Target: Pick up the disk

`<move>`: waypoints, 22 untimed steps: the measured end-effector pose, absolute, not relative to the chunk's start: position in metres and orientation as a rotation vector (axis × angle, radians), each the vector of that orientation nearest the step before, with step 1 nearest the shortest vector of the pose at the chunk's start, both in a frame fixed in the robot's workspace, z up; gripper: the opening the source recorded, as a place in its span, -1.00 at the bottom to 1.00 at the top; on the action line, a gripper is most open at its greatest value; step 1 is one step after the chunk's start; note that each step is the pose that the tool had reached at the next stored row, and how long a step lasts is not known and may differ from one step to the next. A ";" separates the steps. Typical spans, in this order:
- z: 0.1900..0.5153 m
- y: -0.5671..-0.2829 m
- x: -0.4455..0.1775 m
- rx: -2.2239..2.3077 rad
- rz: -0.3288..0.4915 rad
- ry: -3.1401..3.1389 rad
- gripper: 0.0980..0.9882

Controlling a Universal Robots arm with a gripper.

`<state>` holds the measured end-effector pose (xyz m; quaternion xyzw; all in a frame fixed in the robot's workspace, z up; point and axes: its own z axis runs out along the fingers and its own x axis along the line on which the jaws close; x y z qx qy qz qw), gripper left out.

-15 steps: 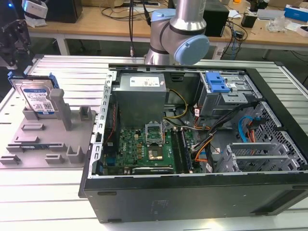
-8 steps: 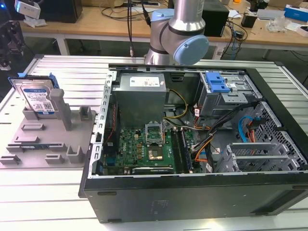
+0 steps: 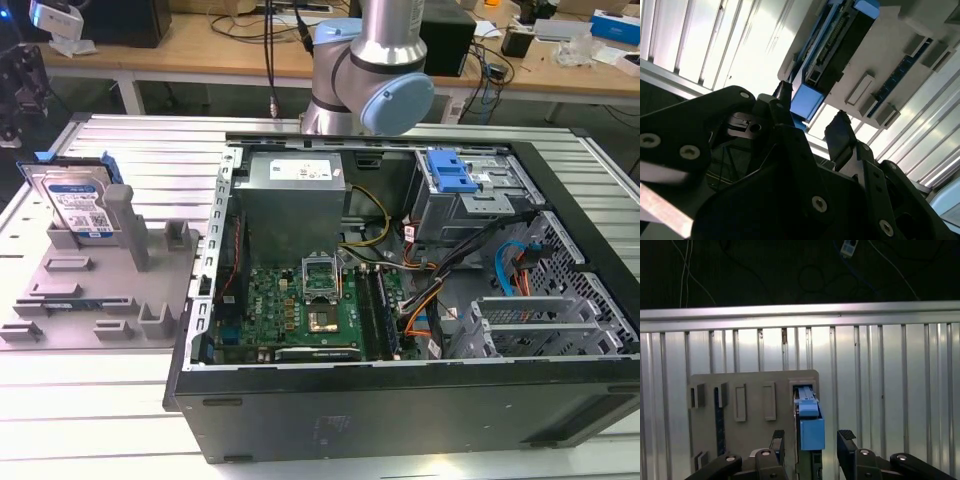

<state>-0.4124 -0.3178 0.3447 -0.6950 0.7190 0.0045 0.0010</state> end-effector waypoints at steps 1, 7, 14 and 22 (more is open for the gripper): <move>0.344 -0.318 -0.412 -2.182 0.014 2.258 0.00; 0.339 -0.318 -0.412 -2.182 0.014 2.258 0.00; 0.333 -0.318 -0.412 -2.182 0.014 2.258 0.00; 0.326 -0.318 -0.412 -2.182 0.014 2.258 0.00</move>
